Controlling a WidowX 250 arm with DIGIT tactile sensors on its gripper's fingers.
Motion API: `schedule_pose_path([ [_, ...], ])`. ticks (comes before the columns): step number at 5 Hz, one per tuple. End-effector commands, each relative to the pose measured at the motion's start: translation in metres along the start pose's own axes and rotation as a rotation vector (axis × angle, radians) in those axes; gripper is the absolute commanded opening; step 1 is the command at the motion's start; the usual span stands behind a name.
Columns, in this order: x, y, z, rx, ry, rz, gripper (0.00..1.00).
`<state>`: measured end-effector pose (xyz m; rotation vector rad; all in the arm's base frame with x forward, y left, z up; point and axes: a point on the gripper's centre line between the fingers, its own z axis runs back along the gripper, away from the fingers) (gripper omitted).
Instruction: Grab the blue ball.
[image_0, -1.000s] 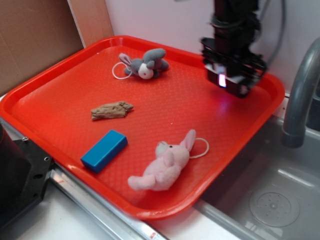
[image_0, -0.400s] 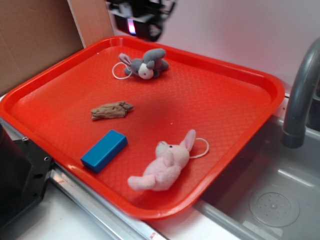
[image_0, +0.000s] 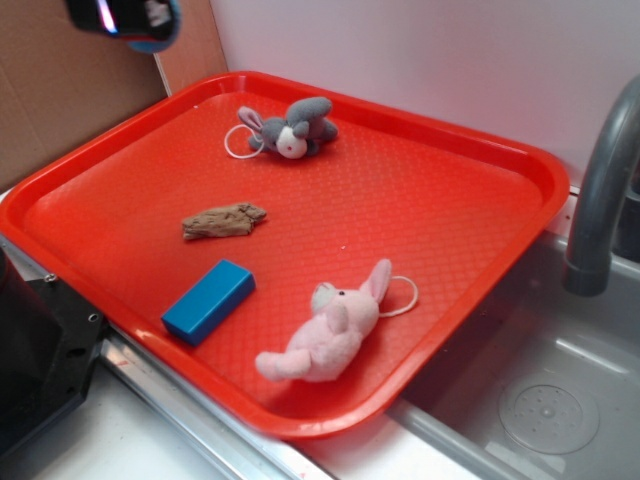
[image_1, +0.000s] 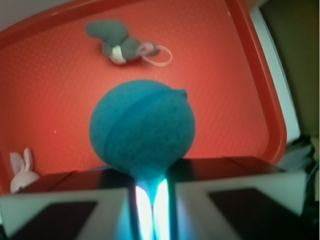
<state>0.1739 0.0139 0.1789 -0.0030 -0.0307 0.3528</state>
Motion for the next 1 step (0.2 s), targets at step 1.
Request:
schedule_pose_path([
  [1,-0.01,-0.0065,0.0127,0.006,-0.099,-0.031,0.0],
])
